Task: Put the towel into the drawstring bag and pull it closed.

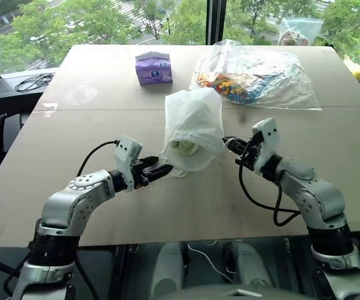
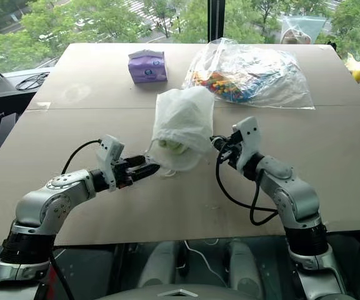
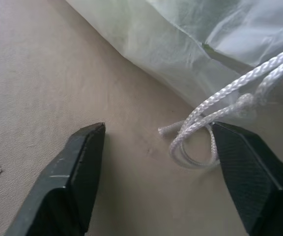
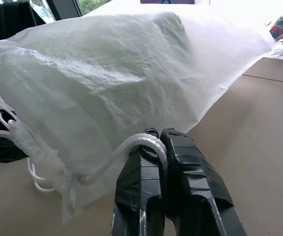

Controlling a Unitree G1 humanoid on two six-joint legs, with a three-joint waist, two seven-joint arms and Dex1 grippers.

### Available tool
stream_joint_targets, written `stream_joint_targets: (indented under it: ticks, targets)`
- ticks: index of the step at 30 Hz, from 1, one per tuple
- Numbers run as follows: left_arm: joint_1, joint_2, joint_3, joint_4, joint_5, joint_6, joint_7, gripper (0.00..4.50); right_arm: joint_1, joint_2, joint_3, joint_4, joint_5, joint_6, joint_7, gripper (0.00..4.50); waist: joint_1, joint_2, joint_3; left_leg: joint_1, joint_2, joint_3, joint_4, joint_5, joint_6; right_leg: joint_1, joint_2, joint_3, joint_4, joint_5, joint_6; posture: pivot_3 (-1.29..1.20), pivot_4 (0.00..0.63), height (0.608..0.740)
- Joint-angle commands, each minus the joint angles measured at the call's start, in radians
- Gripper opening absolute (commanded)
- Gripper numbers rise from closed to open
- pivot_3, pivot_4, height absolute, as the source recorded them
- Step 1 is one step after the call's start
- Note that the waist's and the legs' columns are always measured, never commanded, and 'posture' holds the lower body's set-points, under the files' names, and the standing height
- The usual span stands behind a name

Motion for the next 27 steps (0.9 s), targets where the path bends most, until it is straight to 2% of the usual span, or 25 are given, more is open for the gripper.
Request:
stream_joint_targets:
  ticks: [1,8,9,12,18,20,23,27]
  targets:
    - [0.004,-0.013,-0.012,0.000,0.044,-0.049,-0.020,4.04,-0.002,0.000,-0.019,-0.043,0.007,-0.006,-0.003,0.00,0.000,0.000,0.000,0.000,0.000,0.000,0.000,0.000,0.000,0.000,0.000,0.000,0.000,0.000,0.000,0.00,0.150,0.739]
    - [-0.014,-0.086,0.000,0.012,0.055,-0.060,-0.004,4.04,-0.008,-0.002,-0.015,-0.032,0.002,-0.012,0.000,0.00,0.009,0.000,0.000,0.000,0.000,-0.001,0.001,0.000,0.000,0.001,-0.001,0.000,0.000,0.001,0.001,0.00,0.150,0.739]
    - [-0.015,-0.098,0.000,0.016,0.068,-0.081,0.002,3.82,-0.007,-0.003,-0.014,-0.031,0.001,-0.013,0.001,0.00,0.009,0.000,0.000,0.000,0.000,-0.001,0.002,0.000,0.000,0.001,-0.001,0.000,0.000,0.001,0.001,0.00,0.150,0.739]
    - [-0.013,-0.121,-0.004,0.026,0.103,-0.124,0.009,2.92,-0.006,-0.004,-0.012,-0.030,-0.001,-0.014,0.002,0.00,0.008,0.000,0.000,0.000,0.000,-0.001,0.002,0.000,0.000,0.002,-0.001,0.000,0.000,0.001,0.001,0.00,0.150,0.739]
    - [0.004,-0.131,-0.020,0.034,0.147,-0.163,-0.007,0.06,-0.006,-0.004,-0.010,-0.030,-0.003,-0.014,0.003,0.00,0.007,0.000,0.000,0.000,0.000,-0.001,0.002,0.003,0.004,0.002,0.001,0.000,0.001,0.001,0.001,0.00,0.150,0.739]
    - [0.024,-0.117,-0.026,0.017,0.176,-0.188,-0.013,0.06,-0.004,-0.007,-0.010,-0.033,-0.007,-0.016,0.001,0.00,0.007,0.000,0.000,0.000,0.000,-0.001,0.002,0.003,0.004,0.002,0.001,0.000,0.001,0.001,0.001,0.00,0.150,0.739]
    - [0.030,-0.050,-0.065,0.015,0.326,-0.328,-0.008,0.06,-0.011,-0.008,-0.021,-0.039,-0.020,-0.041,-0.005,0.00,0.007,0.000,0.000,0.001,0.000,-0.001,0.002,0.000,0.000,0.002,0.000,0.000,0.001,0.001,0.001,0.00,0.150,0.739]
    - [-0.060,-0.041,-0.017,0.091,0.467,-0.479,0.130,0.06,-0.044,-0.020,-0.074,-0.071,0.026,-0.084,0.040,0.00,0.011,0.001,0.000,0.001,0.000,-0.001,0.002,0.000,0.000,0.001,0.000,-0.001,0.001,0.001,0.001,0.00,0.150,0.739]
